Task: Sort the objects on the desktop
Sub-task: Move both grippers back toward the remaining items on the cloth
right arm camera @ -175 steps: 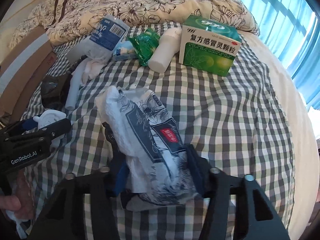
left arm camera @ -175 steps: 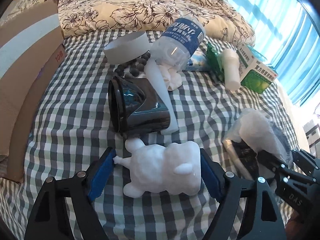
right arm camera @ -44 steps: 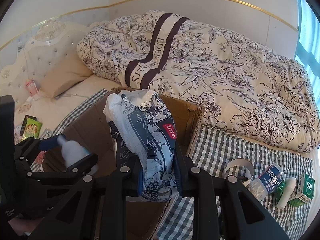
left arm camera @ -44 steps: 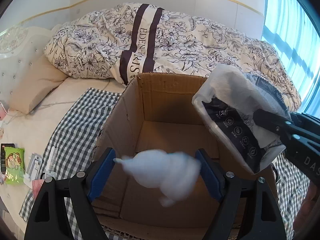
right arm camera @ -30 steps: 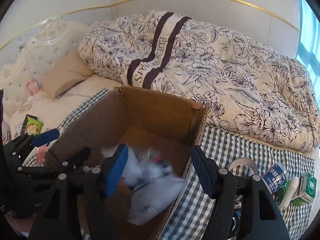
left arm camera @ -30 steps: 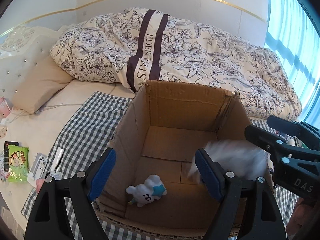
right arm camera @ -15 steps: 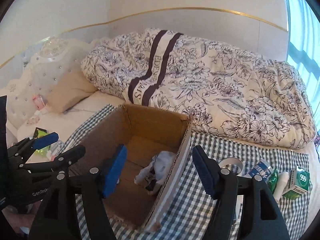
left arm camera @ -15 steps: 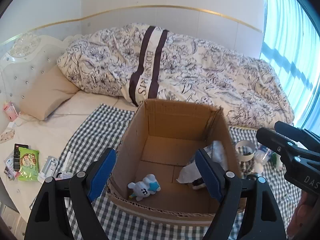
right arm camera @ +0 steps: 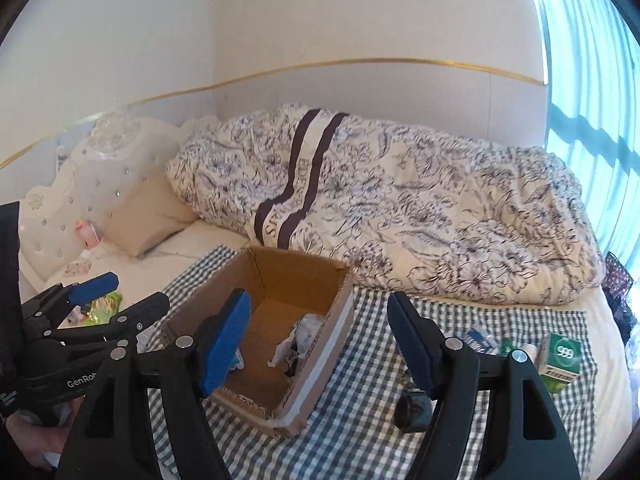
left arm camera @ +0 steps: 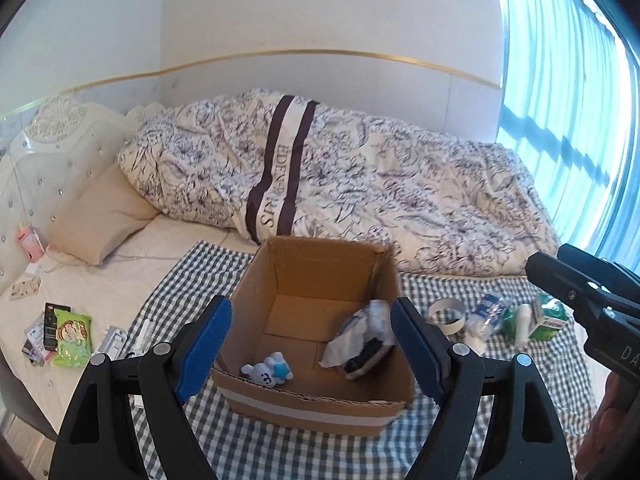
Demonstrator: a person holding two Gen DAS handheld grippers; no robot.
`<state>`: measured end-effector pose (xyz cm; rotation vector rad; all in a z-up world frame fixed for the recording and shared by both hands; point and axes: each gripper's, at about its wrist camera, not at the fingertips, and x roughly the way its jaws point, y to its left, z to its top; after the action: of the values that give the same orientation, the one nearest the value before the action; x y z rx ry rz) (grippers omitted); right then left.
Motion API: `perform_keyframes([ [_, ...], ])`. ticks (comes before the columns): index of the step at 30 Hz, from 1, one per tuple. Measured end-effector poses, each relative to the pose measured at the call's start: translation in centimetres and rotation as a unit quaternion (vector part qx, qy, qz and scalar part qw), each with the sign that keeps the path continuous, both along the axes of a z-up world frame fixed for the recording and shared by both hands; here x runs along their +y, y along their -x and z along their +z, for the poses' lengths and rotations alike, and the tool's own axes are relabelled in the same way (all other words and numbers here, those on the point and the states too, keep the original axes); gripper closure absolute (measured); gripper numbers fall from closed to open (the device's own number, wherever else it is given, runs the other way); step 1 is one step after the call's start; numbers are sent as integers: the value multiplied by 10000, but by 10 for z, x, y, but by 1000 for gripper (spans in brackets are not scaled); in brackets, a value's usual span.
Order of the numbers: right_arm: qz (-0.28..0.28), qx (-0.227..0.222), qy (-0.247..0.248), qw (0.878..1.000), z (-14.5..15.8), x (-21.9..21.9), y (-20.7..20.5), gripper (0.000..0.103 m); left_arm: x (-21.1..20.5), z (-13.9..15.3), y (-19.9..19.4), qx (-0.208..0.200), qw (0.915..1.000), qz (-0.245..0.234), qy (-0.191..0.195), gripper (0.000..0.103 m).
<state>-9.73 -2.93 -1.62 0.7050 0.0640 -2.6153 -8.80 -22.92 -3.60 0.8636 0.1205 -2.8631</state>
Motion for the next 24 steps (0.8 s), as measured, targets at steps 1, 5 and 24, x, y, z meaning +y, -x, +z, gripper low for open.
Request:
perform_keyframes([
  [1, -21, 42, 25, 10000, 4, 6, -5, 32, 6, 5, -5, 48, 10000, -16, 21, 19],
  [5, -122, 174, 85, 9997, 19, 28, -23, 32, 26, 23, -19, 218, 9997, -106, 80, 19],
  [24, -686, 556, 128, 9960, 49, 127, -77, 28, 121, 53, -39, 553, 9962, -669, 36, 18],
])
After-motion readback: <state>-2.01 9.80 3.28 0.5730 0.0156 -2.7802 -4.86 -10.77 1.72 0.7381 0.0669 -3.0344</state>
